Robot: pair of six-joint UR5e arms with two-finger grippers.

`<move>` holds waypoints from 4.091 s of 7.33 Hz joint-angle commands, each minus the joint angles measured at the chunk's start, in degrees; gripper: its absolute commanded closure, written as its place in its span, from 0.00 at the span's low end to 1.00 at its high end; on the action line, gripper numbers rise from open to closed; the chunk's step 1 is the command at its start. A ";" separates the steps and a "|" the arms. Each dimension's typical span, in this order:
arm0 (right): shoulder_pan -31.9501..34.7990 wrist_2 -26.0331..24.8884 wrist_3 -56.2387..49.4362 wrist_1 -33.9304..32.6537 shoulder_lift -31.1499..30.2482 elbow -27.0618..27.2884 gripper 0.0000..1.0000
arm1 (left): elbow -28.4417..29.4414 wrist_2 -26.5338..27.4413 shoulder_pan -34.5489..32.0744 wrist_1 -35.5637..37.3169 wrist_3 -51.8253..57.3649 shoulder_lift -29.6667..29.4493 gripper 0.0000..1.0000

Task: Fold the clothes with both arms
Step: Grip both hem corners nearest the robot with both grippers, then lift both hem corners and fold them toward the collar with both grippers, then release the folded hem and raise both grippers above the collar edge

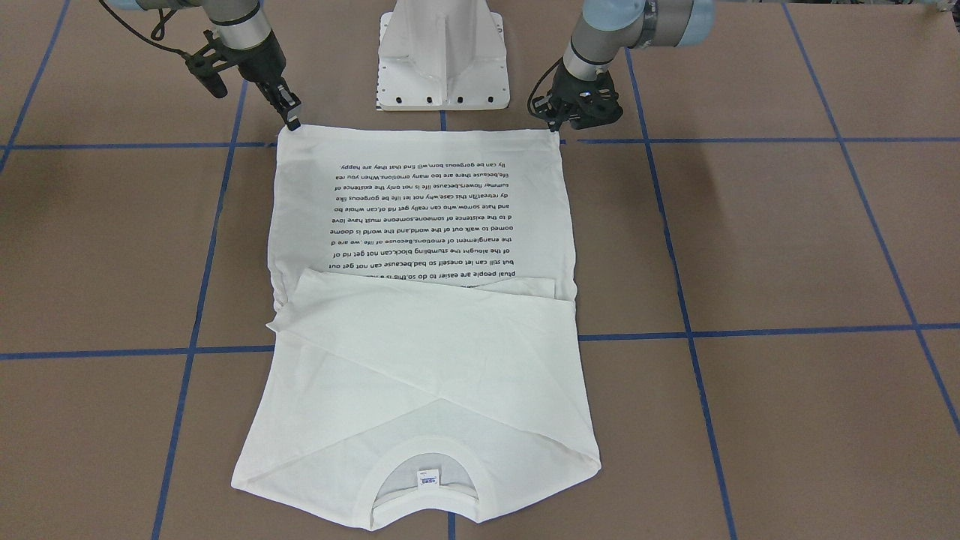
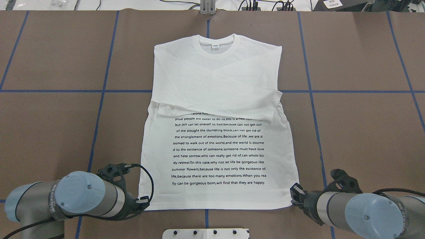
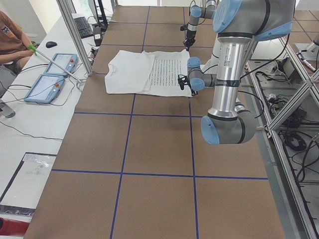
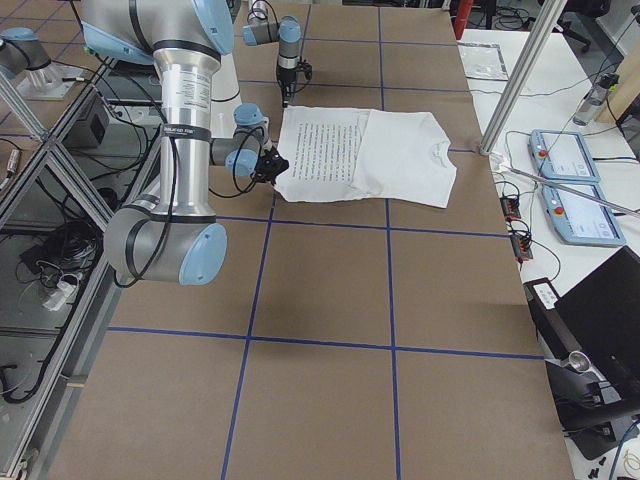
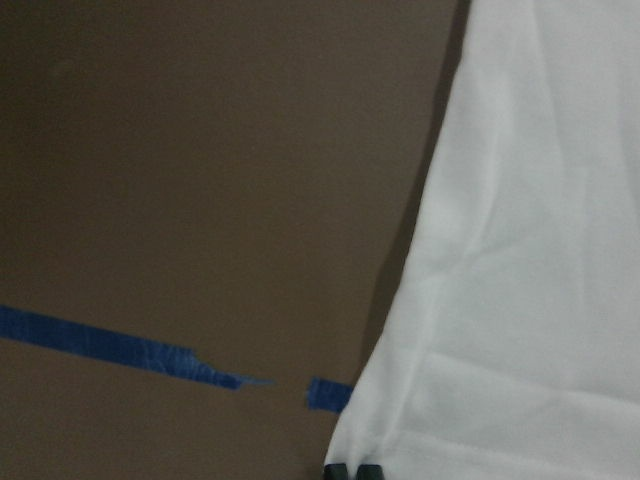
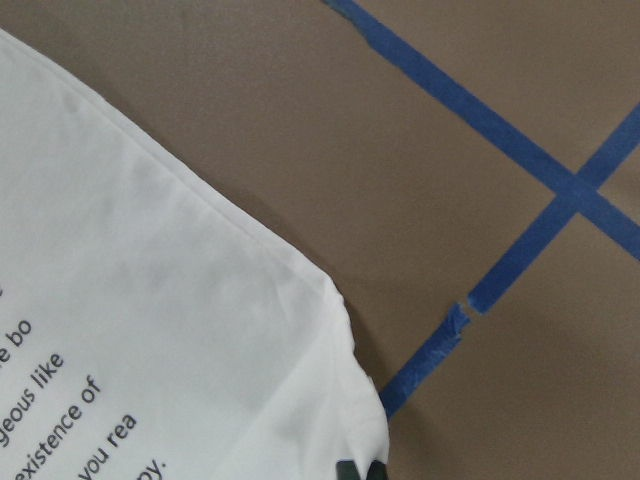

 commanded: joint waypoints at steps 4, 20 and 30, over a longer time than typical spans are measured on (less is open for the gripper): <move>-0.78 0.04 0.02 0.00 -0.89 1.79 1.00 | -7.01 0.34 0.06 -0.01 0.14 1.73 1.00; 37.77 15.07 -32.40 -11.52 28.94 -21.42 1.00 | 13.65 -0.01 -29.90 -11.21 20.70 -14.68 1.00; 41.75 14.54 -36.45 -1.41 50.69 -60.86 1.00 | 42.87 4.91 -35.01 -30.93 20.70 -26.03 1.00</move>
